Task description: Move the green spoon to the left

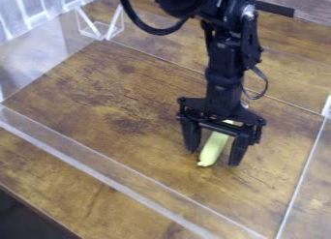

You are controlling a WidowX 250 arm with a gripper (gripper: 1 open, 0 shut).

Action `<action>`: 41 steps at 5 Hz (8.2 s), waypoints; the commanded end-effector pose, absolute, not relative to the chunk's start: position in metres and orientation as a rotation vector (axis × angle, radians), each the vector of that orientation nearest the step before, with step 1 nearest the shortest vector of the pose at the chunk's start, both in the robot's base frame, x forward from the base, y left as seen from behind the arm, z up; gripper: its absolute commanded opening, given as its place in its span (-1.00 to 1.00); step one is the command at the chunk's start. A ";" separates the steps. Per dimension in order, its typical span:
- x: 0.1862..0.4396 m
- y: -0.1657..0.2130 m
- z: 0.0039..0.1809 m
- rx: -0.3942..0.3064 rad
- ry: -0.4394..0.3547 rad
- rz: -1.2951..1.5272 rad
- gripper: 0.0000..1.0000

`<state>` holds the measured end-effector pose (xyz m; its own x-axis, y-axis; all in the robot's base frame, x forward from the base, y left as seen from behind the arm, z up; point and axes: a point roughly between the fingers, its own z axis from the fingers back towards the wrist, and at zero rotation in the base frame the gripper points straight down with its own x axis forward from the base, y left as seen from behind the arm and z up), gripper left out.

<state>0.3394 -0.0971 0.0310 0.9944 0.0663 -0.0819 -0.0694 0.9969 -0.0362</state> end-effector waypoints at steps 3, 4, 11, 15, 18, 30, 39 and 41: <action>0.356 -0.100 0.049 -0.051 0.040 0.062 1.00; 0.358 -0.099 0.047 -0.050 0.047 0.066 1.00; 0.361 -0.090 0.047 -0.049 0.094 0.101 1.00; 0.363 -0.088 0.067 -0.046 0.081 0.085 -1.00; 0.363 -0.085 0.112 -0.043 0.036 0.053 -1.00; 0.334 -0.019 0.168 0.011 -0.179 0.180 -1.00; 0.332 0.042 0.167 0.108 -0.244 0.124 -1.00; 0.335 0.056 0.168 0.123 -0.245 0.114 -1.00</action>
<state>0.3321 0.0491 0.1398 0.9831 0.0860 0.1615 -0.1034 0.9893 0.1030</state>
